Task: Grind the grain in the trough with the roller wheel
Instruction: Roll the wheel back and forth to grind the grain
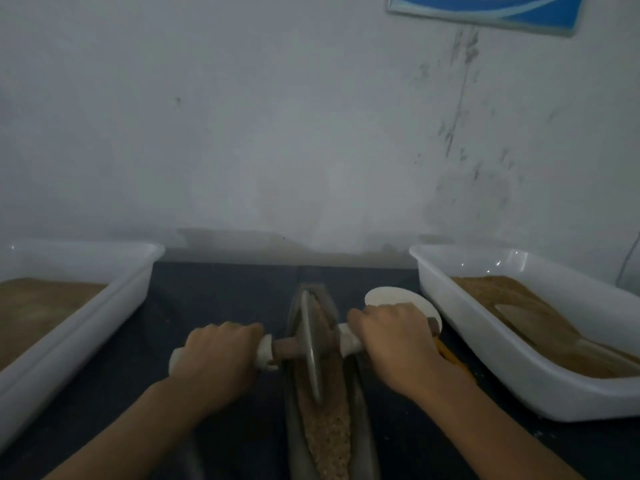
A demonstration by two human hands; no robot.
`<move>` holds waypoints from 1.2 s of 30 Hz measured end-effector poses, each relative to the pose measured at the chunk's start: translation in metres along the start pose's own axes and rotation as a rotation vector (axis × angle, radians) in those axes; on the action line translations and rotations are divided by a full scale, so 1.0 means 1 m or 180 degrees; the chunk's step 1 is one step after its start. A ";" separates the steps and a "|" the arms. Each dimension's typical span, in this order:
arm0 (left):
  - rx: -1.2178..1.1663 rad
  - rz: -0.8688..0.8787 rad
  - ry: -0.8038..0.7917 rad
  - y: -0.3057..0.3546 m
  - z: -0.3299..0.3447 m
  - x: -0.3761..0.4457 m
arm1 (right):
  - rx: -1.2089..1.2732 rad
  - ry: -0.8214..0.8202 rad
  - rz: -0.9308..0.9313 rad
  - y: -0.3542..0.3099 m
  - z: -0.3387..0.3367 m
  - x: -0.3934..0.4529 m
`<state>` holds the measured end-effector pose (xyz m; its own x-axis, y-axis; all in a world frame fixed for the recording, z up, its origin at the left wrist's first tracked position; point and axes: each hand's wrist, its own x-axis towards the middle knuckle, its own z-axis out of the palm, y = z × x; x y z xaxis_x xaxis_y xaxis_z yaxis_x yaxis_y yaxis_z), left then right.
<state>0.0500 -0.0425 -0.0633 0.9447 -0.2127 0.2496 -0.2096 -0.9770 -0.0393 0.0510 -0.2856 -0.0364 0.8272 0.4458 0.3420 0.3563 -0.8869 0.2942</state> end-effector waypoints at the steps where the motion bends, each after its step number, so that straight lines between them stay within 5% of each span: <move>1: -0.0008 0.0078 -0.0094 0.000 -0.002 -0.012 | 0.0034 -0.0047 -0.0065 -0.001 -0.004 -0.013; 6: 0.0111 0.0329 -0.0377 0.004 -0.019 -0.046 | 0.0135 0.0113 -0.0298 -0.005 -0.022 -0.056; 12: 0.0406 0.0033 0.0326 0.010 -0.008 -0.003 | 0.0117 -0.0107 0.0100 0.008 0.016 -0.009; 17: 0.0340 -0.0024 0.0378 0.006 -0.007 0.036 | 0.0179 0.0098 0.0329 0.014 0.033 0.027; 27: 0.0387 0.0851 0.0608 0.002 -0.017 -0.049 | 0.0136 0.0613 -0.0071 -0.007 -0.006 -0.062; 36: 0.0159 -0.0097 0.0291 -0.007 0.011 0.037 | -0.0339 0.0196 0.0265 0.006 0.020 0.028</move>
<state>0.0890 -0.0440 -0.0648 0.9230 -0.1828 0.3385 -0.1661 -0.9830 -0.0779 0.0852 -0.2805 -0.0427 0.8226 0.3808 0.4223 0.2369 -0.9046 0.3544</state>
